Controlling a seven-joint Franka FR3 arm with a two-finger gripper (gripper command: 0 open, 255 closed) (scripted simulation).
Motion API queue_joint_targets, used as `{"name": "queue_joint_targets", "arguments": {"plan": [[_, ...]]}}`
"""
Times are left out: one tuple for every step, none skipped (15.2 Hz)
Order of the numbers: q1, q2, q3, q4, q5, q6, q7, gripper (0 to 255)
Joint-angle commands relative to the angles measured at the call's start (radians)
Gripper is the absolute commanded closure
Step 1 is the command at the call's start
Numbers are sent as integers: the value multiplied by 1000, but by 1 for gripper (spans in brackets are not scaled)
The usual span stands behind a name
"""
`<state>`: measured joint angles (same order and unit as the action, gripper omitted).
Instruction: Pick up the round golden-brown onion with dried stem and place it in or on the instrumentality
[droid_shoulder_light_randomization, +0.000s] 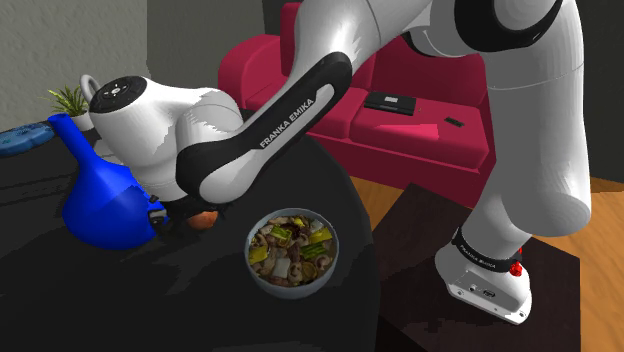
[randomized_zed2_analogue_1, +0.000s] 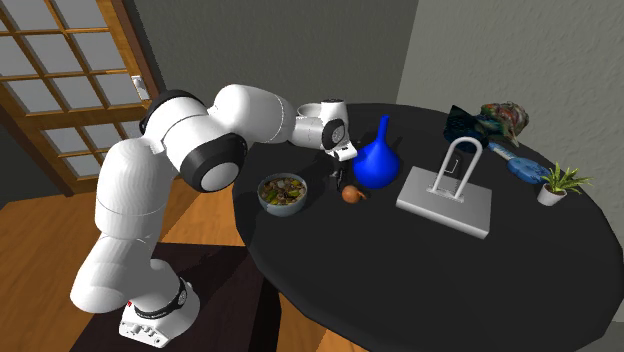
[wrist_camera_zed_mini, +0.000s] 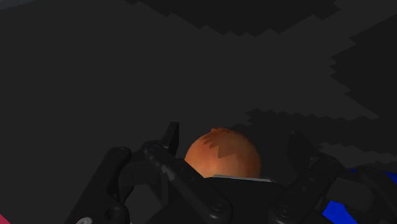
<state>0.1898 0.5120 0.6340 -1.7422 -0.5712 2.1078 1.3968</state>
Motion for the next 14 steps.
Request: {"name": "queue_joint_targets", "arguments": {"plan": [[0, 0, 0, -1, -1, 1, 0, 0], [0, 0, 0, -1, -1, 1, 0, 0], [0, 0, 0, -1, -1, 1, 0, 0], [0, 0, 0, -1, -1, 1, 0, 0], [0, 0, 0, -1, -1, 1, 0, 0], [0, 0, 0, -1, -1, 1, 0, 255], [0, 0, 0, -1, -1, 1, 0, 255], [0, 0, 0, -1, -1, 1, 0, 255], [0, 0, 0, -1, -1, 1, 0, 255], [0, 0, 0, -1, -1, 1, 0, 255], [0, 0, 0, -1, -1, 1, 0, 255], [0, 0, 0, -1, -1, 1, 0, 255], [0, 0, 0, -1, -1, 1, 0, 255], [0, 0, 0, -1, -1, 1, 0, 255]]}}
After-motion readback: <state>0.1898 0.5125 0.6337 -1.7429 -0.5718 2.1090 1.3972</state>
